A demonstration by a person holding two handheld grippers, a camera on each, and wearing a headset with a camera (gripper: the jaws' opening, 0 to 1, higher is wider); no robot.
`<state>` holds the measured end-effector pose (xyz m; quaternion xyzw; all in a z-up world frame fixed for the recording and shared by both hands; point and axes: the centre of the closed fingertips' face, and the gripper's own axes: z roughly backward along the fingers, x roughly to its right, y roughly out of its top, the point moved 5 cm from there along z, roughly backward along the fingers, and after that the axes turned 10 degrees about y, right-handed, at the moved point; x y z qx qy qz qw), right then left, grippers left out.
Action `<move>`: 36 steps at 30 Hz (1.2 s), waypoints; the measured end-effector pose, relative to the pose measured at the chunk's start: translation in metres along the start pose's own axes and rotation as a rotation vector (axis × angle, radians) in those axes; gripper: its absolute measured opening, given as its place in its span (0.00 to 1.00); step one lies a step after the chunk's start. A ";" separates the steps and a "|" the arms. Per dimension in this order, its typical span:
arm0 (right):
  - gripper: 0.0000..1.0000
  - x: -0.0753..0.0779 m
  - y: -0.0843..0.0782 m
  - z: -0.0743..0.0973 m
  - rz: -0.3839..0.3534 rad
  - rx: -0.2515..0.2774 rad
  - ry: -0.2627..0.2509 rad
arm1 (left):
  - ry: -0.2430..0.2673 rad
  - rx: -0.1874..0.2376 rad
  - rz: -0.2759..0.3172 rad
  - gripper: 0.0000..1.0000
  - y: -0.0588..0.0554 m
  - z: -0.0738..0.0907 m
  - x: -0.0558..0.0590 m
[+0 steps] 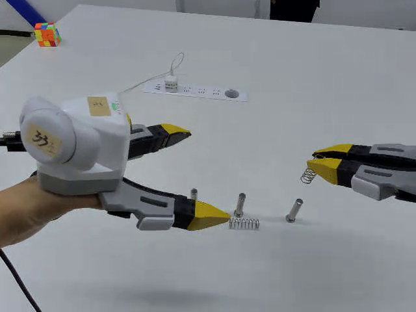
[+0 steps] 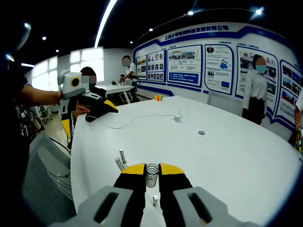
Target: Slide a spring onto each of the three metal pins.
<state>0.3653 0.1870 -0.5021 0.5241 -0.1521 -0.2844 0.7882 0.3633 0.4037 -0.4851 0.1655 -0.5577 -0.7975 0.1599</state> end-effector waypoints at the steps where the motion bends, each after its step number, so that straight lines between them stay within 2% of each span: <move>1: 0.10 0.001 -0.002 0.000 -0.006 -0.002 -0.005 | 0.003 -0.006 0.001 0.92 -0.001 0.001 -0.001; 4: 0.10 0.005 -0.011 -0.001 -0.013 -0.018 -0.014 | 0.020 -0.030 -0.004 0.93 -0.007 0.002 -0.006; 10: 0.10 0.012 -0.025 -0.005 -0.016 -0.040 -0.033 | 0.051 -0.047 0.022 0.98 -0.016 0.007 -0.013; 12: 0.10 0.013 -0.027 -0.006 -0.019 -0.039 -0.034 | 0.062 -0.055 0.024 1.00 -0.018 0.007 -0.014; 28: 0.10 0.012 -0.040 -0.017 -0.037 -0.057 -0.012 | 0.103 -0.094 0.067 1.00 -0.037 0.016 -0.022; 36: 0.10 0.013 -0.046 -0.020 -0.045 -0.071 -0.005 | 0.117 -0.090 0.087 1.00 -0.038 0.018 -0.023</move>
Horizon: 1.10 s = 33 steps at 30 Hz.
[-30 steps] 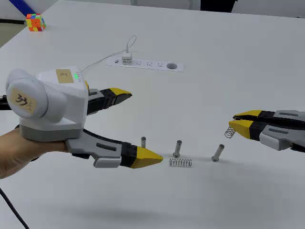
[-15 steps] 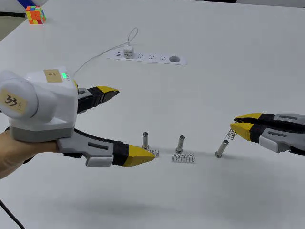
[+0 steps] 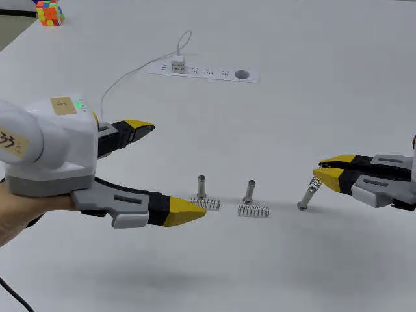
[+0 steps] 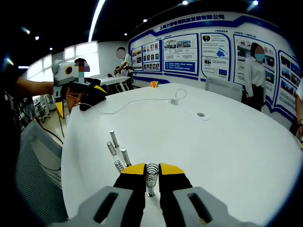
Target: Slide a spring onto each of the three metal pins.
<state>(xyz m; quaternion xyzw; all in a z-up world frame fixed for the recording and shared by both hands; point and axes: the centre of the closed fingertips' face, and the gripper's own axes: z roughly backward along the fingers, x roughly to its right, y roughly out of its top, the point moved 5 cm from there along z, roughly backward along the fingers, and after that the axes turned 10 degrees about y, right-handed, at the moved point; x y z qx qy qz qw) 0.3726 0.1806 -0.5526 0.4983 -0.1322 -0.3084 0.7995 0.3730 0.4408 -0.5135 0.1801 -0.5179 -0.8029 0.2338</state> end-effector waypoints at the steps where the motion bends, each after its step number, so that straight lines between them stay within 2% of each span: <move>1: 0.10 0.000 -0.001 0.000 -0.005 0.000 0.004 | 0.001 -0.002 0.000 1.00 0.000 0.000 0.000; 13: 0.10 -0.002 -0.009 -0.004 0.003 0.000 0.005 | 0.003 -0.006 0.004 0.98 -0.002 0.000 0.001; 21: 0.10 -0.003 -0.017 -0.011 0.021 -0.024 -0.002 | 0.008 -0.005 0.004 0.98 -0.001 0.000 0.001; 24: 0.11 -0.003 -0.020 -0.014 0.025 -0.033 -0.003 | -0.005 -0.008 0.008 0.94 -0.002 0.002 0.003; 33: 0.11 -0.002 -0.027 -0.020 0.032 -0.053 -0.008 | 0.001 -0.009 0.008 0.95 -0.001 0.003 0.002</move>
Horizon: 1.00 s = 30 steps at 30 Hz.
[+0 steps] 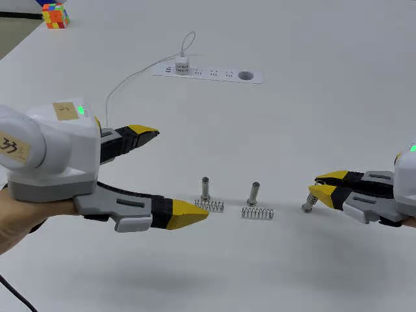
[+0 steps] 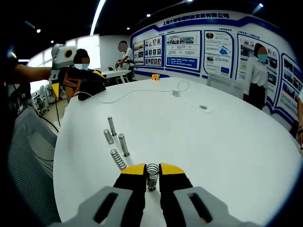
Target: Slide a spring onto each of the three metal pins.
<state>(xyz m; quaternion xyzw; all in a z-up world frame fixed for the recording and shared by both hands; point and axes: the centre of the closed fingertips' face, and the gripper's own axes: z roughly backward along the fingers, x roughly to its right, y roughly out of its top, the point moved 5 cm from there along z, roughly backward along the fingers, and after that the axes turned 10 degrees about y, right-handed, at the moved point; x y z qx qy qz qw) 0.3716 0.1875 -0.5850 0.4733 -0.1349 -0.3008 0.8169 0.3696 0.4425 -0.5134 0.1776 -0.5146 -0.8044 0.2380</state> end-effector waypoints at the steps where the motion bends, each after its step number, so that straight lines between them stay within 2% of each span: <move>1: 0.11 0.000 -0.001 -0.001 -0.002 -0.003 0.001 | 0.000 -0.001 -0.001 0.95 0.000 0.000 0.000; 9: 0.11 0.000 -0.008 -0.005 -0.011 -0.016 0.001 | 0.002 -0.016 -0.017 0.95 -0.002 0.001 -0.001; 15: 0.11 0.002 -0.011 -0.007 -0.010 -0.025 -0.004 | 0.018 -0.007 -0.007 0.95 0.000 0.003 -0.004; 30: 0.11 0.001 -0.014 -0.008 -0.004 -0.054 -0.007 | 0.008 -0.012 -0.008 0.94 -0.001 0.003 -0.002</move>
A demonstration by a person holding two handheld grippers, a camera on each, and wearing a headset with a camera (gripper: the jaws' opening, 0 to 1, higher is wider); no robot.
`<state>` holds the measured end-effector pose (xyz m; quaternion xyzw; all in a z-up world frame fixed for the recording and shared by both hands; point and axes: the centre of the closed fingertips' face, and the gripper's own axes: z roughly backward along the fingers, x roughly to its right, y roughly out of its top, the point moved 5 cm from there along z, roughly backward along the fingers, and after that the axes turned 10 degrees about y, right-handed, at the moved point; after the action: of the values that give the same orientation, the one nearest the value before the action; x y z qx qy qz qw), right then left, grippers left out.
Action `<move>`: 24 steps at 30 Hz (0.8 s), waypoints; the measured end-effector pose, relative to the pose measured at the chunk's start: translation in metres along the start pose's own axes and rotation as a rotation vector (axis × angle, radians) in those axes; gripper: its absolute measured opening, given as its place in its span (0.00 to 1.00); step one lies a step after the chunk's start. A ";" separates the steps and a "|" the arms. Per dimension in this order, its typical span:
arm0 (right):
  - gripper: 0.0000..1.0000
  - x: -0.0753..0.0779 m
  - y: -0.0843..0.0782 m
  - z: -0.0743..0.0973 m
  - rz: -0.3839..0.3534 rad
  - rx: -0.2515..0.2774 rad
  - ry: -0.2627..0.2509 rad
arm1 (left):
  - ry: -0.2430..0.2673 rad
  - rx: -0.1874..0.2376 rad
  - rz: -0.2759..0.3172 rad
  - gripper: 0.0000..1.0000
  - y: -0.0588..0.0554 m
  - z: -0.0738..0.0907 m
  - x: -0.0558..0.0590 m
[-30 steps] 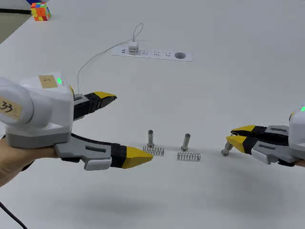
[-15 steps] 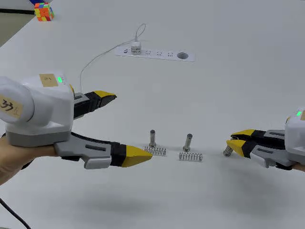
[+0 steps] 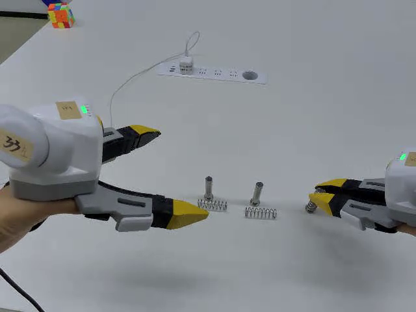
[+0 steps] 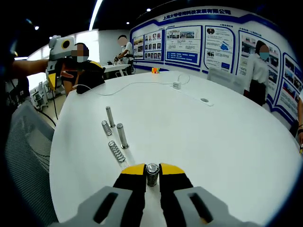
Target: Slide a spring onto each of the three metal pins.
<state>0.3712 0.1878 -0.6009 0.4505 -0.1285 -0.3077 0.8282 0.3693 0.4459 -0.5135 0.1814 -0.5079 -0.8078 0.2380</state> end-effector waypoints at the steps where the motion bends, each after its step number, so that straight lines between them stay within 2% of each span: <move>1: 0.11 0.000 0.000 0.000 -0.001 -0.001 0.000 | 0.000 0.001 0.000 0.94 0.000 0.000 0.000; 18: 0.13 0.000 -0.002 0.003 -0.027 -0.022 -0.006 | 0.000 0.009 -0.001 0.94 0.004 0.003 0.000; 24: 0.14 -0.001 0.003 0.008 -0.017 -0.017 -0.010 | 0.002 0.012 -0.002 0.94 0.005 0.004 -0.001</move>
<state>0.3677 0.1840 -0.5940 0.4431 -0.1262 -0.3180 0.8286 0.3690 0.4471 -0.5075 0.1841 -0.5122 -0.8049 0.2364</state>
